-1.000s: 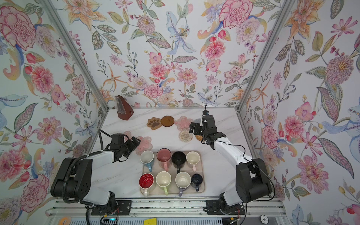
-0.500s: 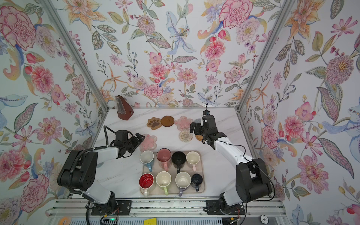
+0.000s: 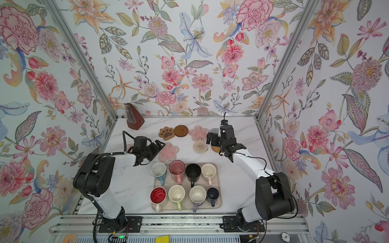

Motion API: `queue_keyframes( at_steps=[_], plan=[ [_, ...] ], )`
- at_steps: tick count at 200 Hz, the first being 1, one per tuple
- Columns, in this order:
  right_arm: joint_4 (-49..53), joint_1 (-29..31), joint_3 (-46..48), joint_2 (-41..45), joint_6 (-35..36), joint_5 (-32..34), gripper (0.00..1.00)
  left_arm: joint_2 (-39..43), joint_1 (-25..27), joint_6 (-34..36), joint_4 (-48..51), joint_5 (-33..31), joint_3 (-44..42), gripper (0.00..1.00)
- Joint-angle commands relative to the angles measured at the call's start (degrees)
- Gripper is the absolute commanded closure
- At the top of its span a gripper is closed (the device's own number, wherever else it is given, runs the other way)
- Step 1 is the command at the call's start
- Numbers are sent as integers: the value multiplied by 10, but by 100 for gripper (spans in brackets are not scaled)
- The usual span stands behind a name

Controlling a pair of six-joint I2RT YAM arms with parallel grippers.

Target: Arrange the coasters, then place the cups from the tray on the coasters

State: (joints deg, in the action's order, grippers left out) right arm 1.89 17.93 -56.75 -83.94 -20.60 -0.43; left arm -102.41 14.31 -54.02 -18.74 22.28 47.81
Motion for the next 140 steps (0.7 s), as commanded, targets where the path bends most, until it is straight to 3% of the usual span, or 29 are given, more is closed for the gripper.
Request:
queue_keyframes(
  at_steps=[1,54,140],
  plan=[
    [5,-4,11,18,6,10,1,-26,16,-17,-6,15,20,1],
    [5,-8,16,24,6,11,1,-40,32,-20,-25,25,41,1],
    [8,-14,21,29,6,8,1,33,42,79,121,-44,50,1]
  ],
)
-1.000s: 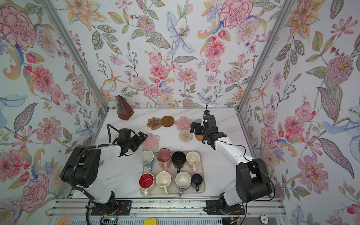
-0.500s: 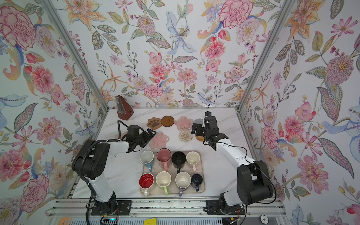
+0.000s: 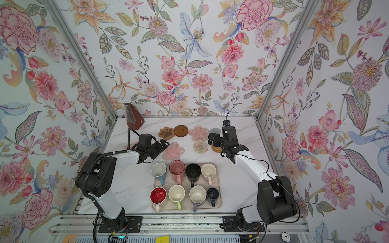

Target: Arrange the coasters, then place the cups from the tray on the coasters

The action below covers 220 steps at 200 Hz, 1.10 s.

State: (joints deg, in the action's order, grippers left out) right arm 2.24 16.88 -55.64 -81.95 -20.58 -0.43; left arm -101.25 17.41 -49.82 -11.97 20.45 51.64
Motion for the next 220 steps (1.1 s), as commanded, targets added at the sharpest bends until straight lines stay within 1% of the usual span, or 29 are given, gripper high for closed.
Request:
queue_keyframes(
  at_steps=[1,70,146,220],
  plan=[
    [4,-4,10,9,6,8,1,21,11,37,54,-26,12,1],
    [0,-6,12,5,6,4,1,16,22,32,63,-37,3,1],
    [0,-8,19,10,5,4,1,-16,30,30,75,-39,23,1],
    [0,-11,25,14,6,4,1,-54,37,27,69,-26,53,1]
  ],
)
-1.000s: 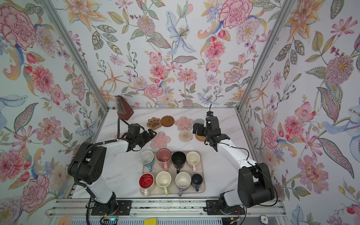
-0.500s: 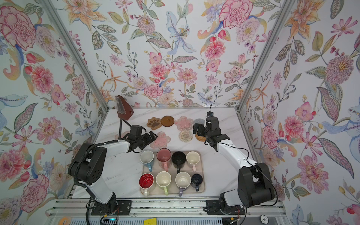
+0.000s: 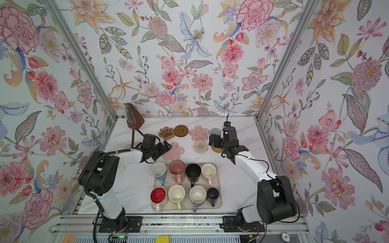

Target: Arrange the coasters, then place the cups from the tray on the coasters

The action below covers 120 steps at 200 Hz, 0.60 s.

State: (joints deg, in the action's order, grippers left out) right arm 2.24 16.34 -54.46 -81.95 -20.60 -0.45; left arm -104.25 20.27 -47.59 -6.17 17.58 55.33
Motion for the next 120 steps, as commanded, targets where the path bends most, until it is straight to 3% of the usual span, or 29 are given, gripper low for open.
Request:
queue_keyframes(
  at_steps=[1,120],
  plan=[
    [0,-6,13,15,6,4,1,-25,9,5,11,2,17,1],
    [1,-11,10,11,6,1,1,-90,30,-26,-38,37,82,1]
  ],
)
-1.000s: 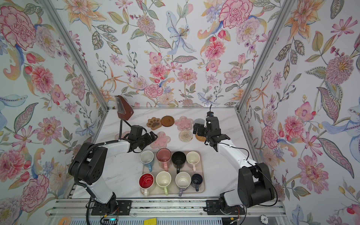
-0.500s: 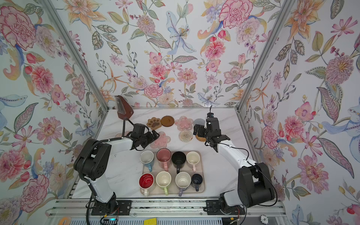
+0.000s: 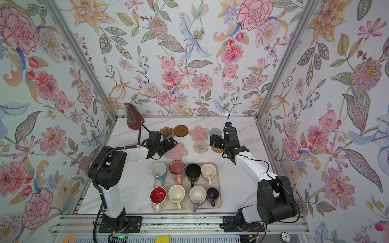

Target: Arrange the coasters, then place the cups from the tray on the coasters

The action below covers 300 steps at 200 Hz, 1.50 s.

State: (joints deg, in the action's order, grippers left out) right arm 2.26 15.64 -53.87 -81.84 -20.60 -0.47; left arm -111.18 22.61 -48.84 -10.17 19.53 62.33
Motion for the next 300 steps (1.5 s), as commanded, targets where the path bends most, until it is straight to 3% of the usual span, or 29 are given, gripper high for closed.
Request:
queue_keyframes(
  at_steps=[1,68,95,124,191,300],
  plan=[
    [1,-4,4,10,6,1,1,-21,7,-13,1,17,12,1],
    [0,-6,7,10,6,-1,1,15,8,20,19,-4,42,1],
    [0,-6,9,12,5,-2,1,20,9,68,114,-40,76,1],
    [0,-9,14,16,6,-1,1,45,8,89,142,-62,60,1],
    [-4,-9,15,17,2,-4,1,53,13,78,150,-54,17,1],
    [-4,-11,20,20,2,-4,1,17,37,60,144,-34,38,1]
  ],
)
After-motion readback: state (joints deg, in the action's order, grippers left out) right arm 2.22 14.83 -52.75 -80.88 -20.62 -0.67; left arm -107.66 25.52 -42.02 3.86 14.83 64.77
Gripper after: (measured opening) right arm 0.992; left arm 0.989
